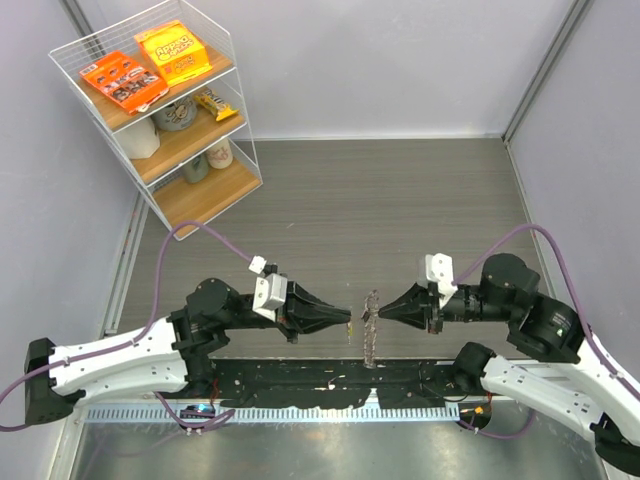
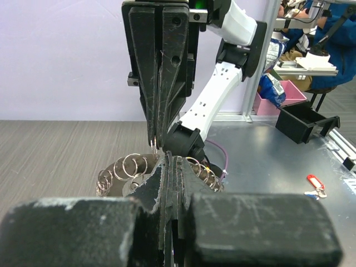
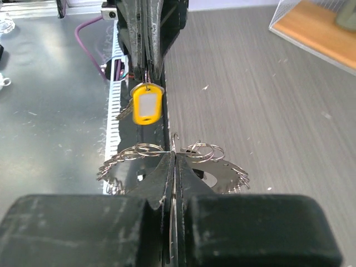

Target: Put the keys on the keyring

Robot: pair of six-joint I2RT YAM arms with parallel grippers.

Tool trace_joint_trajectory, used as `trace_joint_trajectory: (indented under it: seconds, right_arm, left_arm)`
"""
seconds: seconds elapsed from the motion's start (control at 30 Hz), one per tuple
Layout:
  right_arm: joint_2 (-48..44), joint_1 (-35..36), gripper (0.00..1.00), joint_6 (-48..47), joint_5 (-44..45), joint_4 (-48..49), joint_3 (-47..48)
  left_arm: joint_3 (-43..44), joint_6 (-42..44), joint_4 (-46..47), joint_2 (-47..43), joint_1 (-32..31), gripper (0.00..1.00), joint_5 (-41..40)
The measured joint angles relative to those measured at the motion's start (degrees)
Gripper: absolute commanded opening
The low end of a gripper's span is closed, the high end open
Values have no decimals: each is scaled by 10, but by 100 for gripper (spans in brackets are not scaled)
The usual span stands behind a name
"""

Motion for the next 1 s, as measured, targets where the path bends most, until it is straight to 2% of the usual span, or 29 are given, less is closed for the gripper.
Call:
trace_joint_trajectory:
  seconds: [0.43, 0.67, 0.87, 1.0]
  right_arm:
    - [-125, 0, 6, -186, -20, 94, -105]
    - [-130, 0, 6, -327, -25, 95, -112]
    - [-129, 0, 5, -386, -20, 93, -114]
    - [-114, 0, 6, -392, -21, 81, -107]
  left_arm:
    - [-44, 5, 5, -44, 2, 0, 3]
    - [-66, 13, 4, -67, 7, 0, -3]
    - [-73, 21, 3, -69, 13, 0, -7]
    - [-72, 25, 3, -66, 15, 0, -6]
